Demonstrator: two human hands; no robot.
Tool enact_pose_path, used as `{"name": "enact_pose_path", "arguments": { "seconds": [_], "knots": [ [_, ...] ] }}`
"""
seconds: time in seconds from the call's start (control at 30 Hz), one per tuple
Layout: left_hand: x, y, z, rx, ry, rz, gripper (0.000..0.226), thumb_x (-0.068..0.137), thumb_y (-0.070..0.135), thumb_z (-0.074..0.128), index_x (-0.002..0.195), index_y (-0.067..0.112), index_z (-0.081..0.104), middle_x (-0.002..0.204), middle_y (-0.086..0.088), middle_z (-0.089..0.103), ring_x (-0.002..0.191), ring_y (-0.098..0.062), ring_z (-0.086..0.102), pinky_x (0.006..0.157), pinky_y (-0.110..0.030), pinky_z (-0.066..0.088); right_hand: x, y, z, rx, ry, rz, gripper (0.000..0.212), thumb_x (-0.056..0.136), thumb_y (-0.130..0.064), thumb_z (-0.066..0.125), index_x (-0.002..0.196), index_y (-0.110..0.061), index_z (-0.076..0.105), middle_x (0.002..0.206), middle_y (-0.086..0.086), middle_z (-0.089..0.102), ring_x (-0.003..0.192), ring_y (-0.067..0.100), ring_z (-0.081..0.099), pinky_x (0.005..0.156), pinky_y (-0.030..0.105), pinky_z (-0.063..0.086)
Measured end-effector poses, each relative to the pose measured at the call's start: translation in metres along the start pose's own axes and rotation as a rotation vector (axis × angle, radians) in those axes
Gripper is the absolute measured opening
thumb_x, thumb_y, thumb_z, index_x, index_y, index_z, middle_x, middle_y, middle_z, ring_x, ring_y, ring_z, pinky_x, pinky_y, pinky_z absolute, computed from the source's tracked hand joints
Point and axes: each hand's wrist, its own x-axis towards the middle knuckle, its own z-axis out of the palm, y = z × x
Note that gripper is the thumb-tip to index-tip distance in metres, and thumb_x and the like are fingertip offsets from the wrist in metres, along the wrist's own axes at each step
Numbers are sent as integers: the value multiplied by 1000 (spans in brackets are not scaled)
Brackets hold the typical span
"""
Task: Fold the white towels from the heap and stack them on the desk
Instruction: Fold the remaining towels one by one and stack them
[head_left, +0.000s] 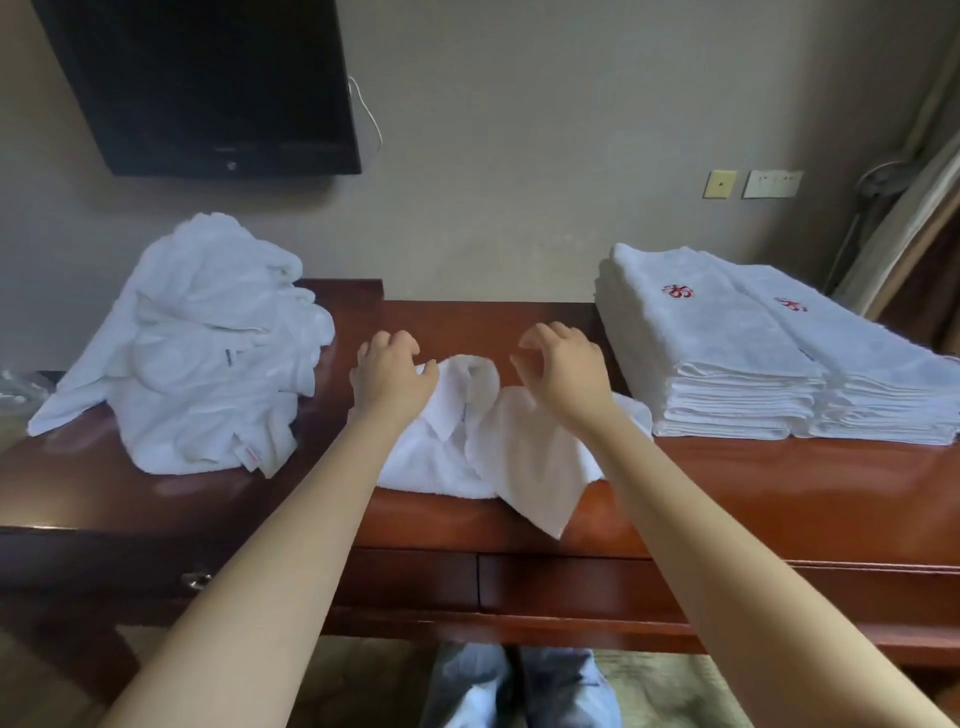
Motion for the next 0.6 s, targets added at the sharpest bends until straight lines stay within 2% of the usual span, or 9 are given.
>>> {"name": "enact_pose_path", "arguments": {
  "seconds": [0.07,0.1,0.2,0.23,0.3,0.37,0.43,0.53,0.6],
  "knots": [
    [-6,-2,9,-73,-48,43,29,90,35,53,110,15,60,117,-3,54,115,-27,45,92,-40,42,-21,1,5,202,63,-82,26,90,-32,57,104,-12,65,97,4,64,86,28,59,73,39,45],
    [-8,-4,15,-70,-124,59,35,90,40,51,115,18,59,124,-1,53,119,-25,43,93,-38,41,-33,3,9,252,9,-70,31,90,-36,57,110,-13,64,102,4,64,91,27,60,78,40,46],
    [-24,-13,38,36,-359,62,54,86,60,47,125,24,53,139,3,43,126,-23,39,93,-36,37,-59,16,22,230,-401,65,67,84,-54,62,139,-19,45,137,4,51,126,24,45,106,41,34],
    [-31,-18,47,81,-366,63,55,84,64,47,124,25,52,138,2,41,126,-24,40,94,-36,37,-64,20,25,220,-500,87,80,80,-61,64,145,-21,38,145,3,43,134,23,37,112,40,28],
    [-47,-28,60,115,-273,61,55,84,64,48,126,28,50,136,3,40,125,-26,37,99,-37,33,-68,24,32,193,-569,57,92,73,-70,63,147,-24,34,149,1,38,138,22,31,114,38,24],
    [-53,-32,66,64,-148,65,52,83,60,54,123,28,51,130,2,45,122,-25,39,100,-36,31,-68,23,35,59,-523,46,79,69,-74,59,131,-24,51,130,-1,56,124,20,48,102,37,37],
    [-55,-32,66,10,-42,84,46,83,54,58,115,22,56,119,0,53,116,-24,46,98,-35,34,-67,19,35,-112,-392,51,53,75,-68,51,98,-21,60,89,-8,62,90,14,60,77,29,42],
    [-56,-28,62,-71,71,101,35,85,46,61,99,14,60,95,-1,62,95,-22,55,88,-34,39,-57,19,21,-12,-431,-2,29,83,-45,46,61,-27,46,60,-13,45,64,9,50,66,26,35],
    [-56,-28,59,-155,88,74,30,85,42,61,90,12,61,83,0,60,82,-20,54,76,-32,40,-44,24,6,73,-488,-78,36,82,-18,51,51,-27,33,54,-9,34,54,11,33,57,32,29]
  ]
}}
